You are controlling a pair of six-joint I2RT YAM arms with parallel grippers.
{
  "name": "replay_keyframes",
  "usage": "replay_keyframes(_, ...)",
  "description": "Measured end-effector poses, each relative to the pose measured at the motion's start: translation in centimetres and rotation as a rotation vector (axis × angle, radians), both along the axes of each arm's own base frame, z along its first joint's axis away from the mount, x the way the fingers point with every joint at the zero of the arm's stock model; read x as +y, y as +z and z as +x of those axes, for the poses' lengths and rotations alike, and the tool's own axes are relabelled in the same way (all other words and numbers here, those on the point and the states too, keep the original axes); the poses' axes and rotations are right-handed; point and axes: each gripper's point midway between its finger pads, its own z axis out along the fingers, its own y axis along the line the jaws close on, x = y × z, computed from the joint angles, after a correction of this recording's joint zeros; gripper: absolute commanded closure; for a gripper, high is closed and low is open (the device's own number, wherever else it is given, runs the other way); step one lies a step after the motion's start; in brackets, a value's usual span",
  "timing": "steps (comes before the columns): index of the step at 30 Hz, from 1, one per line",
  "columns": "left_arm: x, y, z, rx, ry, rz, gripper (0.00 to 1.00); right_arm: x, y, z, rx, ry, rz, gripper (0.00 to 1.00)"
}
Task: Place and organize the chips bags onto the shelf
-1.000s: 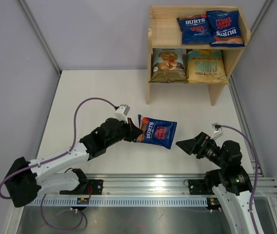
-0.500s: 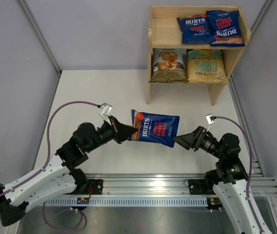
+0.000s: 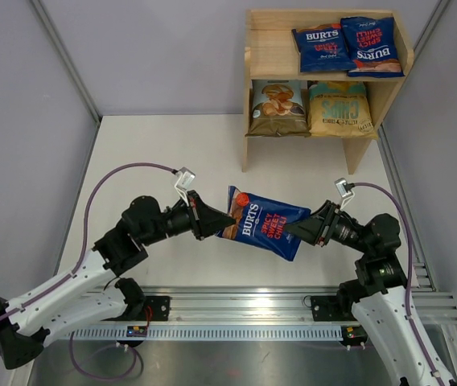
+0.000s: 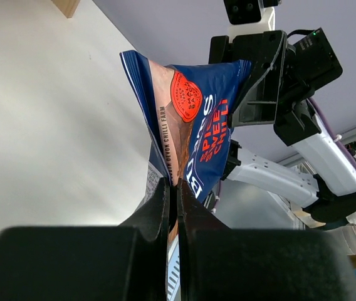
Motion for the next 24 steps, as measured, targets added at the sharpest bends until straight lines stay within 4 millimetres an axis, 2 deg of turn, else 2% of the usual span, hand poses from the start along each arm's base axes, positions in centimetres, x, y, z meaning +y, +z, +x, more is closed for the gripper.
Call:
replay_keyframes(3,-0.2,0.7,0.1,-0.002,-0.004,-0.009,1.0,-0.1,0.6,-0.8,-0.026,0.011,0.013,0.52)
replay_keyframes(5,-0.4,0.9,0.1,0.002,-0.007,-0.012,1.0,-0.1,0.9,-1.2,-0.035,0.024,0.022,0.56)
replay_keyframes(12,-1.2,-0.2,0.2,0.05,-0.03,0.009,1.0,0.0,1.1,-1.5,-0.029,0.036,0.041,0.64)
replay_keyframes(14,-1.4,-0.2,0.2,0.056,-0.037,0.012,1.0,0.0,1.2,-1.4,-0.032,0.035,0.043,0.71)
replay_keyframes(15,-1.4,0.0,0.2,0.055,-0.041,0.01,1.0,0.0,1.3,-1.4,-0.034,0.034,0.044,0.82)
replay_keyframes(16,-1.5,0.2,0.1,0.053,-0.045,0.008,1.0,0.0,1.3,-1.4,-0.037,0.033,0.044,0.85)
replay_keyframes(19,-1.5,1.0,0.0,0.037,-0.051,-0.001,0.86,0.0,1.3,-1.0,-0.03,0.026,0.049,0.93)
replay_keyframes(20,-1.4,1.1,0.1,0.03,-0.05,0.002,0.7,0.0,1.3,-0.9,-0.026,0.023,0.049,0.97)
replay_keyframes(24,-0.5,1.2,0.5,0.01,0.003,0.031,0.44,0.0,1.1,-0.2,-0.002,0.001,0.043,1.0)
